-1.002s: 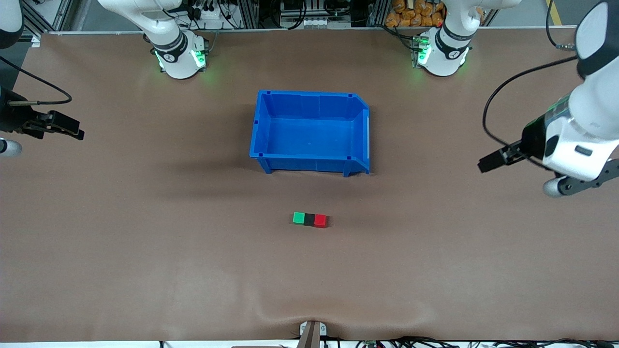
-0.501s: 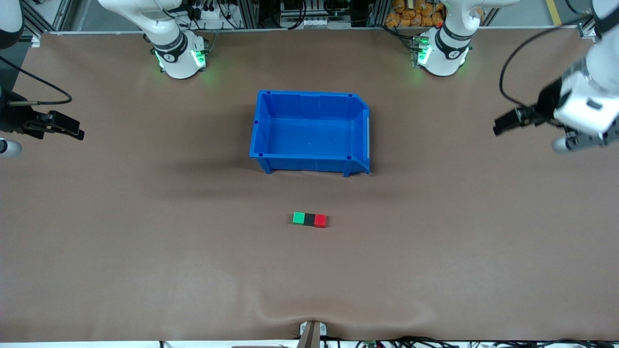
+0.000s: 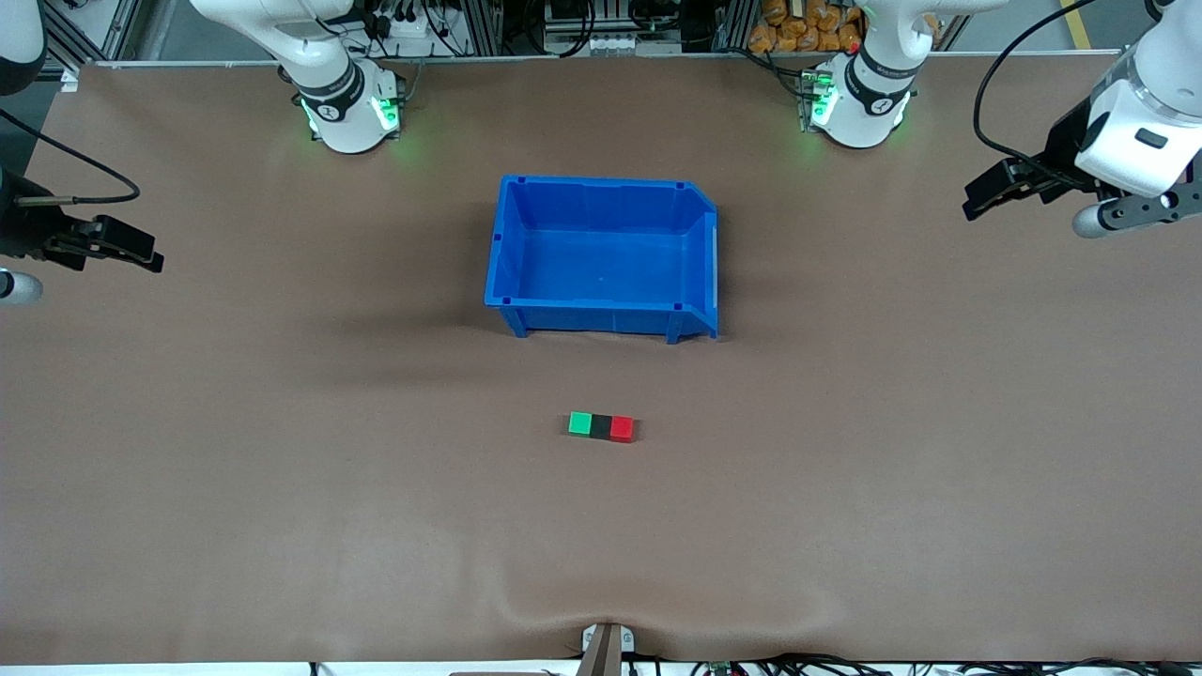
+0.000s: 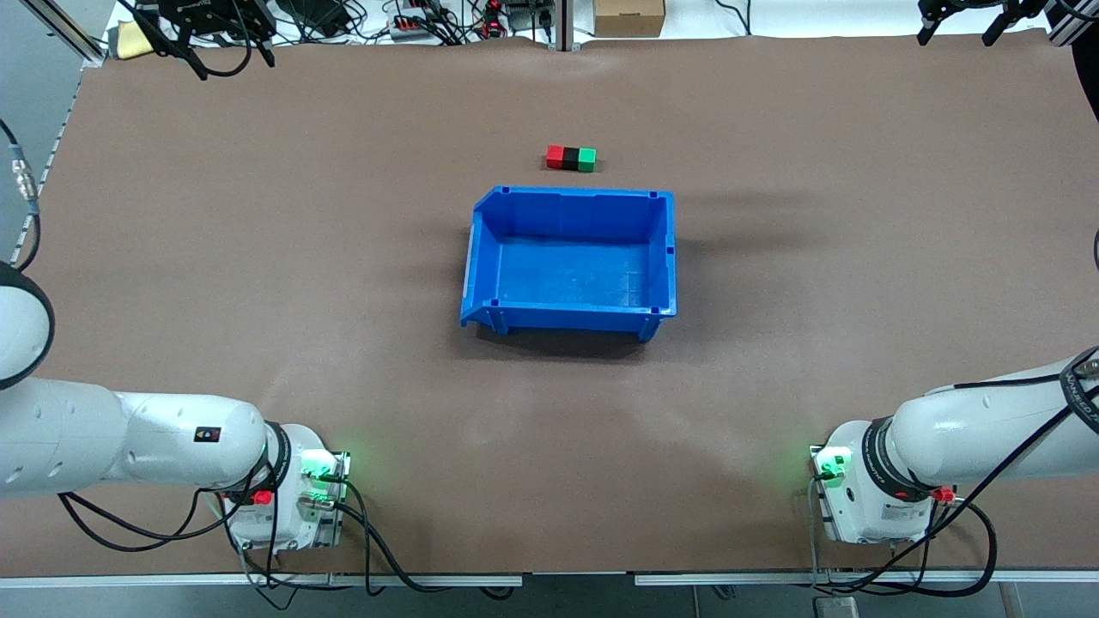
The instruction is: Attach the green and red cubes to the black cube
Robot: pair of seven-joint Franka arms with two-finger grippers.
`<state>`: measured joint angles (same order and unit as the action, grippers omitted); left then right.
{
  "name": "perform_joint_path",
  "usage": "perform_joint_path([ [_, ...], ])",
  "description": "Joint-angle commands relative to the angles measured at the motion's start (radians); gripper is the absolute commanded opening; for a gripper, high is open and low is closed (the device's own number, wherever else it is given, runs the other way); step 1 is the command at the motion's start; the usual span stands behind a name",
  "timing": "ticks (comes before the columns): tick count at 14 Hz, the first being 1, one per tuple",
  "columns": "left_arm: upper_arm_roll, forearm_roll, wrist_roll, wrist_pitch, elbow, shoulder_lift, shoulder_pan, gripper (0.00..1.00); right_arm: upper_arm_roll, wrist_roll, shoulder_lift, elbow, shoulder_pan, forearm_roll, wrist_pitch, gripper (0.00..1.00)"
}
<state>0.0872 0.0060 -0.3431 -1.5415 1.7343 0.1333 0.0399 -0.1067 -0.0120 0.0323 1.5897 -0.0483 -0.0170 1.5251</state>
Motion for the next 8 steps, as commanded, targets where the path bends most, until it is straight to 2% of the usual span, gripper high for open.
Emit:
perform_joint_path([
  [1,0.008,0.002,0.024,-0.011,0.001,0.005,-0.014,1.00,-0.004,0.001,0.001,-0.008,-0.004,-0.012,0.000,1.00],
  [5,0.006,0.014,0.096,-0.006,-0.013,-0.001,-0.017,1.00,-0.004,0.001,0.001,-0.008,-0.004,-0.012,0.000,1.00],
  [8,0.006,0.014,0.139,0.009,-0.018,0.003,-0.064,1.00,-0.004,0.001,0.001,-0.008,-0.004,-0.012,0.000,1.00],
])
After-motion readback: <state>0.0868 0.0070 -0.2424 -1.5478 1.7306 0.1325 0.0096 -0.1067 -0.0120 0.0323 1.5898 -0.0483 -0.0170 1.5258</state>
